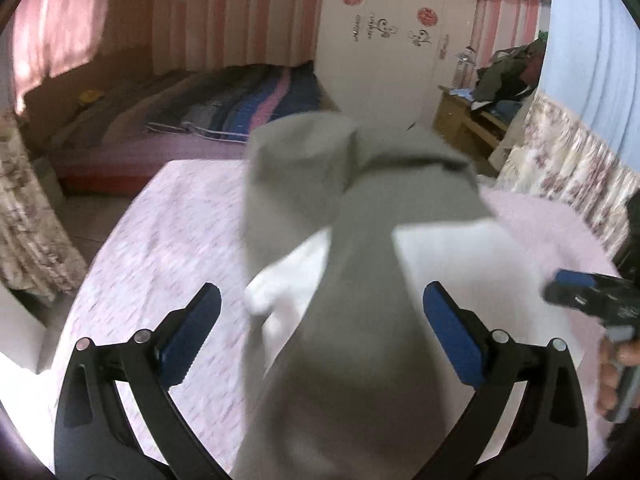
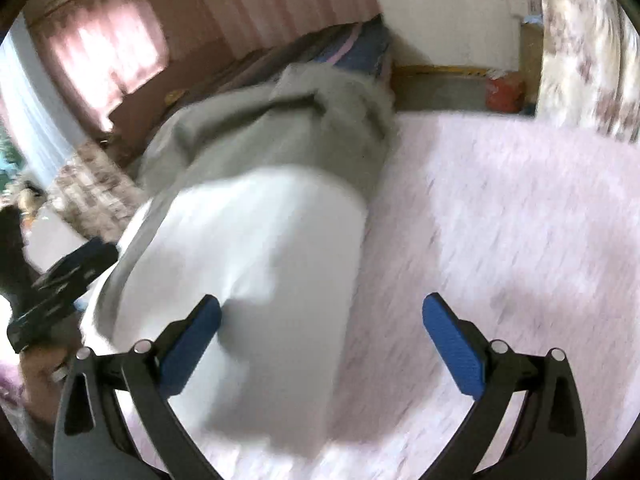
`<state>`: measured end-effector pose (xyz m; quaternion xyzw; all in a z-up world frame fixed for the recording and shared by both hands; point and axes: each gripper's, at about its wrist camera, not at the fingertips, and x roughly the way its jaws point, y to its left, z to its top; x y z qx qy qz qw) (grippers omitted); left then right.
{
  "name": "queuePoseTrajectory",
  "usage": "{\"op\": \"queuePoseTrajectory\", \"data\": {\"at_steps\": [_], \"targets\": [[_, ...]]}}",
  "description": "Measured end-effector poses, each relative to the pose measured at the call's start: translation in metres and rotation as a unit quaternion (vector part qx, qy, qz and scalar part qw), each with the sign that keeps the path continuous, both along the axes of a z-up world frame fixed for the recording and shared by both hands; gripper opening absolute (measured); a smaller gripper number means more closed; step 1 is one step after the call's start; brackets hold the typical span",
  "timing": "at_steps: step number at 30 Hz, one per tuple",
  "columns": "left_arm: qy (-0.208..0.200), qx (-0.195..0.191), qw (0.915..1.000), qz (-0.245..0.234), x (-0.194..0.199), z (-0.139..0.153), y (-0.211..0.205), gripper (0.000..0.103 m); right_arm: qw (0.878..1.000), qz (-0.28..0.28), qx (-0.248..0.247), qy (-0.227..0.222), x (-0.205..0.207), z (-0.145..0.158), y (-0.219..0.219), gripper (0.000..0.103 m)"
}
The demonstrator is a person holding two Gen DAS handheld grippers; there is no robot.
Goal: Fold large clothes
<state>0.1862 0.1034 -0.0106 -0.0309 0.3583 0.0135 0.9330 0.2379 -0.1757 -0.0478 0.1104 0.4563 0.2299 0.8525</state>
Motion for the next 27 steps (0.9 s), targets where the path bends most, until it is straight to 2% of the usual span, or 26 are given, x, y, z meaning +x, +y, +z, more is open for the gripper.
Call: {"op": "queuePoseTrajectory", "data": {"at_steps": [3, 5, 6, 7, 10, 12, 13, 15, 17, 19, 20, 21, 23, 27], "targets": [[0.015, -0.003, 0.9992, 0.038, -0.013, -0.022, 0.019, 0.100, 1.000, -0.004, 0.012, -0.003, -0.014, -0.011, 0.004, 0.101], [0.020, -0.036, 0.9984, 0.040, -0.014, -0.037, 0.029, 0.100, 1.000, 0.004, 0.021, -0.003, -0.013, -0.019, 0.013, 0.101], [0.024, -0.048, 0.9978, 0.041, -0.014, -0.041, 0.031, 0.100, 1.000, 0.011, 0.023, -0.002, -0.010, -0.022, 0.018, 0.090], [0.027, -0.062, 0.9968, 0.044, -0.011, -0.044, 0.032, 0.100, 0.999, 0.028, 0.031, -0.002, -0.011, -0.025, 0.024, 0.074], [0.032, -0.087, 0.9949, 0.040, -0.011, -0.050, 0.031, 0.100, 0.999, 0.024, 0.001, -0.027, -0.024, -0.021, 0.029, 0.059], [0.042, -0.107, 0.9931, 0.021, -0.015, -0.053, 0.022, 0.097, 0.999, 0.030, -0.016, -0.037, -0.033, -0.020, 0.030, 0.054], [0.045, -0.102, 0.9937, 0.009, -0.019, -0.053, 0.015, 0.094, 0.998, 0.035, -0.026, -0.041, -0.040, -0.019, 0.030, 0.054], [0.038, -0.054, 0.9976, -0.017, -0.034, -0.047, -0.006, 0.088, 0.997, 0.044, -0.035, -0.050, -0.048, -0.019, 0.026, 0.054], [0.039, -0.048, 0.9978, -0.025, -0.045, -0.042, -0.009, 0.088, 0.997, 0.047, -0.034, -0.054, -0.050, -0.015, 0.021, 0.062], [0.028, -0.056, 0.9979, -0.020, -0.049, -0.027, -0.005, 0.083, 0.995, 0.032, -0.052, -0.076, -0.050, 0.003, 0.016, 0.090], [0.012, -0.053, 0.9983, -0.020, -0.051, -0.013, -0.004, 0.084, 0.994, 0.027, -0.061, -0.090, -0.051, 0.011, 0.014, 0.094], [-0.004, -0.047, 0.9987, -0.020, -0.052, 0.001, -0.003, 0.089, 0.990, 0.027, -0.066, -0.118, -0.048, 0.025, 0.013, 0.095], [-0.038, -0.035, 0.9985, -0.019, -0.045, 0.033, -0.005, 0.100, 0.986, 0.018, -0.077, -0.146, -0.029, 0.046, 0.011, 0.099], [-0.046, -0.017, 0.9986, -0.022, -0.006, 0.064, -0.013, 0.100, 0.984, -0.032, -0.073, -0.158, 0.034, 0.067, -0.004, 0.100]]}}
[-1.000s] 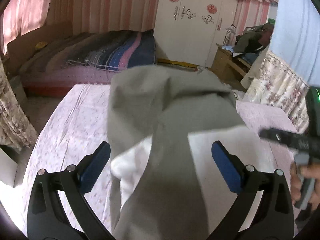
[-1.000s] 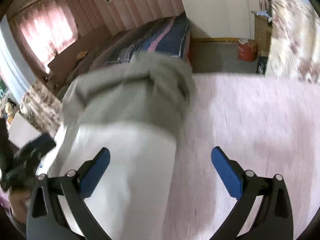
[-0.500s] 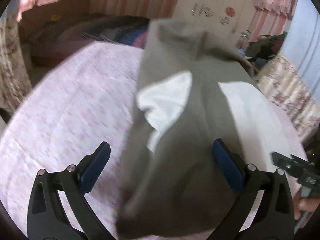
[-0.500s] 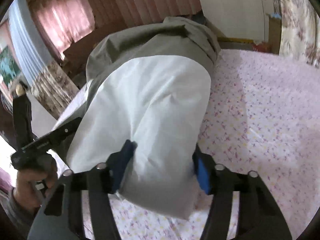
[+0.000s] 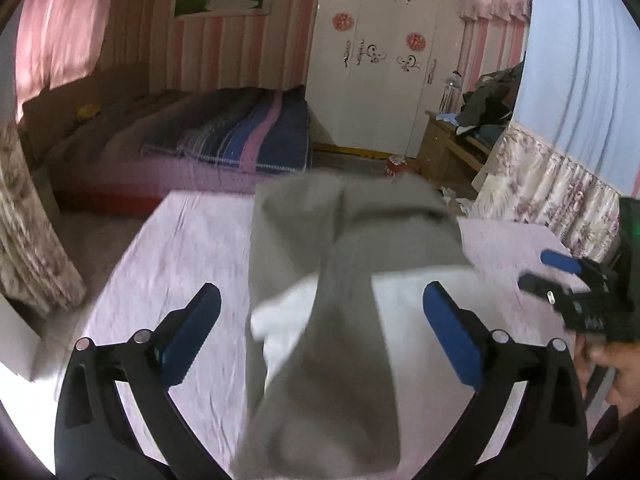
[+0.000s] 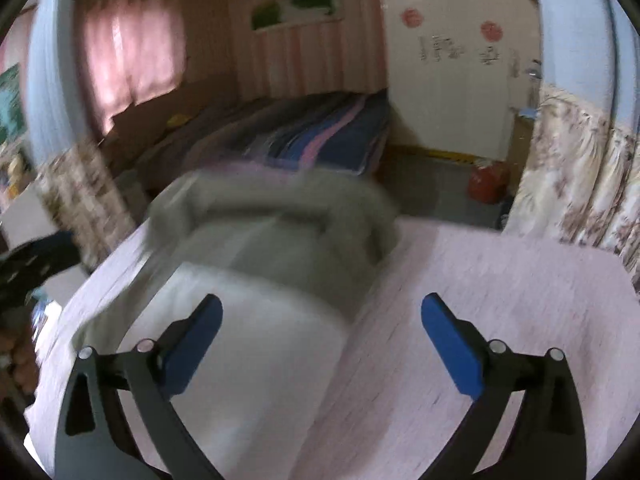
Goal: Fold large clothes
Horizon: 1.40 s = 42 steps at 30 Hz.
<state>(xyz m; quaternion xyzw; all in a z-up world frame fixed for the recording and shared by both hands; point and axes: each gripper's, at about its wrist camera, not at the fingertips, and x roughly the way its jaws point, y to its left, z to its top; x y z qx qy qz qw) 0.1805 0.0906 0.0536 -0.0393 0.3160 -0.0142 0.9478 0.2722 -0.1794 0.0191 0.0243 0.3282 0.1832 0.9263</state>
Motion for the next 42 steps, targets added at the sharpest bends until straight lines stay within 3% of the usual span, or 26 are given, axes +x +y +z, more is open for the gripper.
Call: {"op": "queuePoseTrajectory", "data": {"at_steps": [3, 5, 8, 11, 13, 15, 18, 21, 24, 28, 31, 32, 34, 36, 38, 39, 42], "targets": [[0.002, 0.024, 0.9997, 0.005, 0.030, 0.006, -0.013, 0.100, 0.999, -0.037, 0.009, -0.002, 0.053, 0.000, -0.015, 0.100], [0.013, 0.010, 0.9999, -0.002, 0.044, 0.000, -0.022, 0.100, 0.999, -0.052, 0.009, 0.004, 0.082, -0.006, -0.023, 0.100], [0.012, -0.003, 0.9997, -0.020, 0.043, -0.018, -0.042, 0.100, 0.999, -0.030, 0.029, 0.022, 0.116, -0.022, -0.028, 0.096], [0.013, -0.004, 0.9995, -0.029, 0.040, -0.041, -0.062, 0.100, 0.998, 0.013, 0.047, 0.029, 0.124, -0.039, -0.021, 0.083], [0.023, 0.011, 0.9992, -0.030, 0.042, -0.054, -0.070, 0.100, 0.999, 0.030, 0.024, 0.032, 0.128, -0.054, -0.008, 0.070], [0.028, 0.022, 0.9990, -0.026, 0.046, -0.066, -0.075, 0.100, 0.997, 0.042, 0.038, 0.044, 0.137, -0.065, 0.001, 0.070], [0.031, 0.003, 0.9992, -0.024, 0.047, -0.077, -0.068, 0.100, 0.997, 0.046, 0.042, 0.040, 0.145, -0.073, 0.012, 0.069], [0.035, -0.037, 0.9985, -0.021, 0.049, -0.083, -0.055, 0.100, 0.993, 0.073, 0.068, 0.062, 0.149, -0.080, 0.024, 0.043], [0.022, -0.101, 0.9946, -0.015, 0.049, -0.081, -0.035, 0.100, 0.994, 0.075, 0.061, 0.058, 0.145, -0.078, 0.030, 0.042], [0.017, -0.200, 0.9796, 0.005, 0.056, -0.075, -0.003, 0.100, 0.991, 0.082, 0.086, 0.065, 0.141, -0.080, 0.023, 0.043], [0.024, -0.319, 0.9470, 0.026, 0.071, -0.086, 0.025, 0.100, 0.993, 0.079, 0.074, 0.051, 0.137, -0.088, 0.026, 0.047], [0.032, -0.342, 0.9388, 0.031, 0.075, -0.091, 0.028, 0.100, 0.993, 0.076, 0.070, 0.049, 0.139, -0.090, 0.028, 0.051], [0.034, -0.370, 0.9276, 0.040, 0.078, -0.099, 0.034, 0.100, 0.994, 0.040, 0.077, 0.061, 0.148, -0.095, 0.020, 0.087], [0.031, -0.380, 0.9227, 0.056, 0.076, -0.106, 0.035, 0.098, 0.991, 0.014, 0.109, 0.083, 0.160, -0.104, 0.007, 0.089], [0.019, -0.387, 0.9187, 0.074, 0.069, -0.112, 0.035, 0.097, 0.981, 0.042, 0.151, 0.111, 0.169, -0.115, 0.007, 0.070], [0.013, -0.392, 0.9162, 0.083, 0.063, -0.113, 0.035, 0.096, 0.980, 0.054, 0.156, 0.109, 0.170, -0.114, 0.010, 0.049], [-0.017, -0.425, 0.8970, 0.121, 0.054, -0.122, 0.043, 0.092, 0.988, 0.047, 0.123, 0.075, 0.166, -0.100, 0.018, 0.020]]}}
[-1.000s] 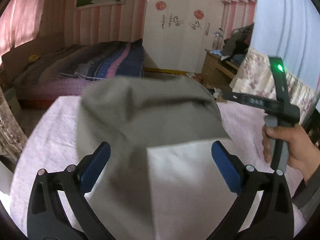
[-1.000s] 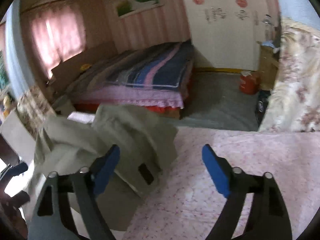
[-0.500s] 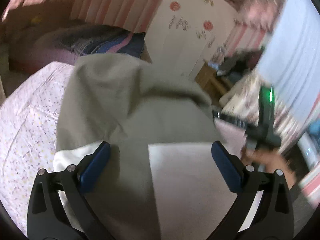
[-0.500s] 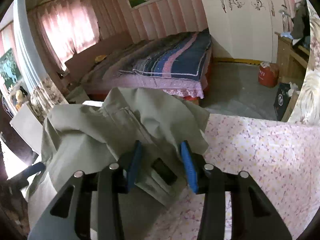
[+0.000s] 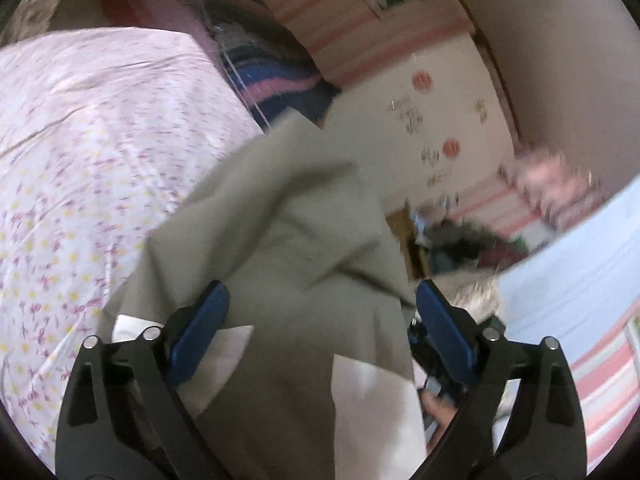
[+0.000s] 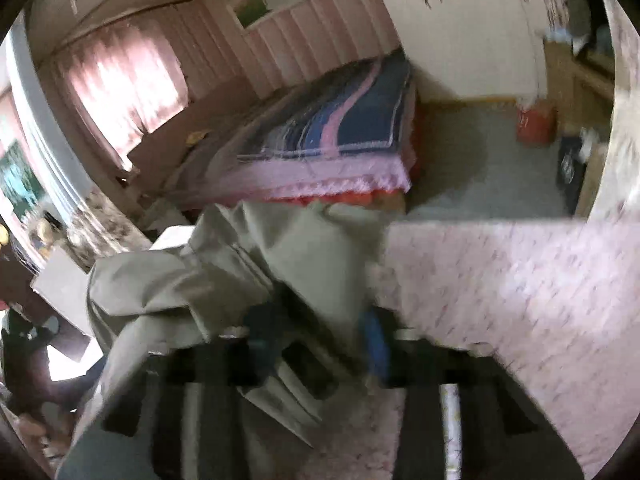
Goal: Fold large clothes
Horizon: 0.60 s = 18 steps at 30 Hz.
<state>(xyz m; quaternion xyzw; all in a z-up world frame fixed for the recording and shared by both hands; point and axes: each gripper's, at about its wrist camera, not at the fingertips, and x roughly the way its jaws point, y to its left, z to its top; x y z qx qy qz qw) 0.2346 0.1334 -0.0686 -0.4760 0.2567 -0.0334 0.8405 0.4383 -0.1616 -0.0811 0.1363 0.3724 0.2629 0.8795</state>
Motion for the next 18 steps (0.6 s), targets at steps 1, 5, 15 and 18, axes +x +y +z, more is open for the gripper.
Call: {"op": "queuePoseTrajectory", "data": {"at_steps": [1, 5, 15, 18], "targets": [[0.000, -0.001, 0.9999, 0.011, -0.003, -0.002, 0.001, 0.091, 1.000, -0.002, 0.000, -0.002, 0.000, 0.002, 0.000, 0.017], [-0.006, 0.025, 0.9991, 0.033, -0.013, -0.004, -0.006, 0.088, 1.000, -0.007, -0.015, -0.021, 0.000, 0.005, -0.001, 0.012], [-0.006, 0.033, 0.9989, 0.032, -0.020, -0.017, -0.013, 0.086, 1.000, 0.000, -0.029, -0.004, 0.061, 0.022, 0.008, 0.006], [-0.007, 0.022, 0.9991, 0.034, -0.020, -0.021, -0.010, 0.086, 0.998, 0.006, -0.069, -0.010, 0.066, 0.023, 0.018, 0.004]]}}
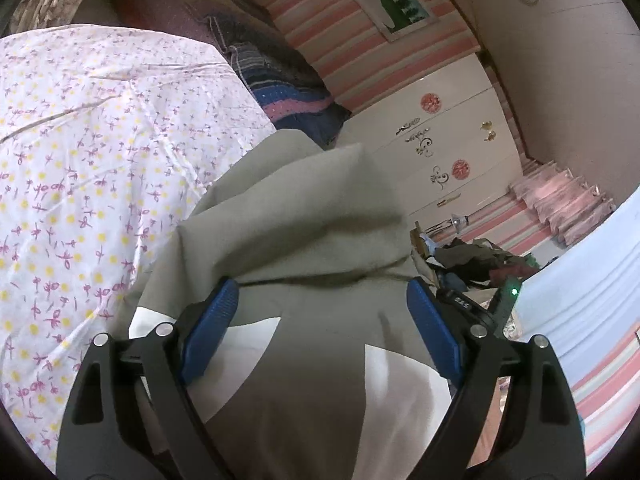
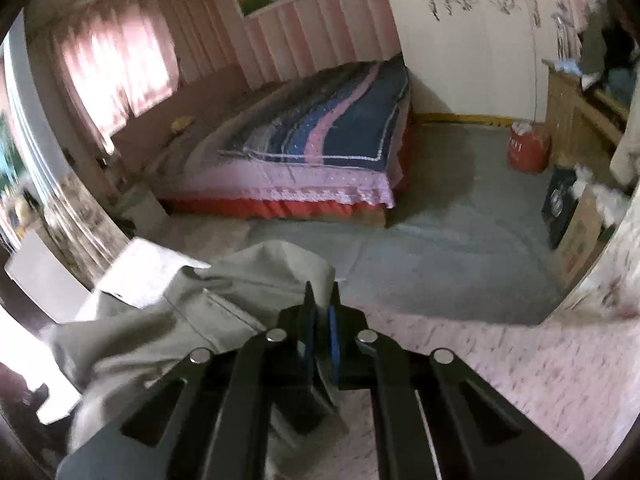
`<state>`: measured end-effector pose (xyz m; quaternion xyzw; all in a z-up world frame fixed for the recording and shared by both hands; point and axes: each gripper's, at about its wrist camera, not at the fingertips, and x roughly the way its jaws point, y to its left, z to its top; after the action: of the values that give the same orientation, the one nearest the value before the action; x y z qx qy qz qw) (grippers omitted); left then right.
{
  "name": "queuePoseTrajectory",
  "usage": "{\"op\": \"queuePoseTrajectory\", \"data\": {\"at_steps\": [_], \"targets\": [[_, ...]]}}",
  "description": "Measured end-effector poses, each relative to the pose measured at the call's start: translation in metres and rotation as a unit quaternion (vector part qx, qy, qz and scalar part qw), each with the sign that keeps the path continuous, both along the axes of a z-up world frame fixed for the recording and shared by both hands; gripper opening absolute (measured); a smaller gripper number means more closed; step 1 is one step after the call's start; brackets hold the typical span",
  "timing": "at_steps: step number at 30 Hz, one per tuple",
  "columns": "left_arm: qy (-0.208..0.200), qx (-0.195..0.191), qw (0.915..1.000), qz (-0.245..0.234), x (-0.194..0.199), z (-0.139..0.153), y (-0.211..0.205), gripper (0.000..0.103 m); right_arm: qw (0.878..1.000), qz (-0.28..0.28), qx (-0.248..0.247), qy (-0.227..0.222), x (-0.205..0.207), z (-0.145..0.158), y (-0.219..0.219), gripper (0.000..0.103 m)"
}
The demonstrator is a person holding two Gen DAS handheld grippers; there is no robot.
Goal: Fold large clothes
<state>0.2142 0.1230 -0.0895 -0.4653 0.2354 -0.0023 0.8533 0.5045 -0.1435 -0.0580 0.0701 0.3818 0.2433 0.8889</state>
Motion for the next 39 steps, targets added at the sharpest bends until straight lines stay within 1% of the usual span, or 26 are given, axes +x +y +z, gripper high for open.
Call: {"op": "queuePoseTrajectory", "data": {"at_steps": [1, 6, 16, 21, 23, 24, 26, 28, 29, 30, 31, 32, 33, 34, 35, 36, 37, 38, 39], "targets": [[0.000, -0.003, 1.0000, 0.001, 0.001, -0.001, 0.002, 0.085, 1.000, -0.001, -0.005, -0.002, 0.000, 0.001, 0.001, 0.004], [0.008, -0.011, 0.9997, 0.019, -0.005, -0.004, 0.002, 0.081, 1.000, -0.012, 0.000, -0.012, -0.009, 0.007, 0.001, 0.004], [0.007, -0.022, 0.9995, 0.024, -0.010, -0.010, 0.010, 0.080, 0.999, -0.036, 0.026, -0.014, -0.029, 0.020, -0.012, 0.005], [0.008, -0.025, 0.9994, 0.021, -0.009, -0.010, 0.016, 0.080, 0.998, -0.049, 0.034, -0.016, -0.049, 0.025, -0.023, 0.006], [0.009, -0.026, 0.9994, 0.020, -0.010, -0.009, 0.017, 0.080, 0.998, -0.056, 0.036, -0.019, -0.057, 0.029, -0.027, 0.009], [0.009, -0.027, 0.9994, 0.020, -0.010, -0.009, 0.018, 0.080, 0.996, -0.075, 0.038, -0.027, -0.065, 0.034, -0.032, 0.010], [0.009, -0.030, 0.9993, 0.020, -0.009, -0.008, 0.019, 0.080, 0.994, -0.089, 0.054, -0.029, -0.079, 0.041, -0.043, 0.010], [0.011, -0.032, 0.9993, 0.018, -0.008, -0.007, 0.019, 0.080, 0.993, -0.094, 0.057, -0.031, -0.094, 0.043, -0.048, 0.022], [0.011, -0.032, 0.9993, 0.018, -0.008, -0.007, 0.020, 0.081, 0.994, -0.092, 0.054, -0.032, -0.103, 0.043, -0.049, 0.026], [0.011, -0.032, 0.9993, 0.017, -0.007, -0.006, 0.021, 0.081, 0.994, -0.089, 0.050, -0.030, -0.114, 0.042, -0.049, 0.039], [0.011, -0.030, 0.9994, 0.015, -0.007, -0.006, 0.021, 0.081, 0.995, -0.086, 0.046, -0.027, -0.122, 0.042, -0.048, 0.056], [0.009, -0.029, 0.9994, 0.013, -0.006, -0.004, 0.021, 0.085, 0.996, -0.083, 0.041, -0.021, -0.134, 0.040, -0.046, 0.064], [0.005, -0.028, 0.9996, 0.010, -0.006, -0.001, 0.022, 0.090, 0.996, -0.082, 0.036, -0.017, -0.142, 0.040, -0.044, 0.077], [0.003, -0.024, 0.9997, 0.006, -0.006, 0.005, 0.024, 0.092, 0.996, -0.080, 0.028, -0.013, -0.151, 0.041, -0.040, 0.084], [0.008, -0.012, 0.9999, 0.004, -0.006, 0.014, 0.025, 0.096, 0.997, -0.077, 0.024, -0.009, -0.156, 0.043, -0.037, 0.087], [0.015, 0.013, 0.9998, 0.006, -0.007, 0.028, 0.026, 0.100, 0.997, -0.078, 0.023, -0.006, -0.163, 0.047, -0.032, 0.089], [0.020, 0.043, 0.9988, 0.010, -0.007, 0.041, 0.027, 0.100, 0.996, -0.080, 0.024, -0.001, -0.170, 0.052, -0.027, 0.095], [0.022, 0.098, 0.9948, 0.013, -0.005, 0.062, 0.026, 0.100, 0.996, -0.082, 0.022, 0.007, -0.173, 0.055, -0.023, 0.099], [0.021, 0.141, 0.9897, 0.008, -0.001, 0.078, 0.025, 0.100, 0.996, -0.084, 0.020, 0.019, -0.176, 0.059, -0.016, 0.100]]}}
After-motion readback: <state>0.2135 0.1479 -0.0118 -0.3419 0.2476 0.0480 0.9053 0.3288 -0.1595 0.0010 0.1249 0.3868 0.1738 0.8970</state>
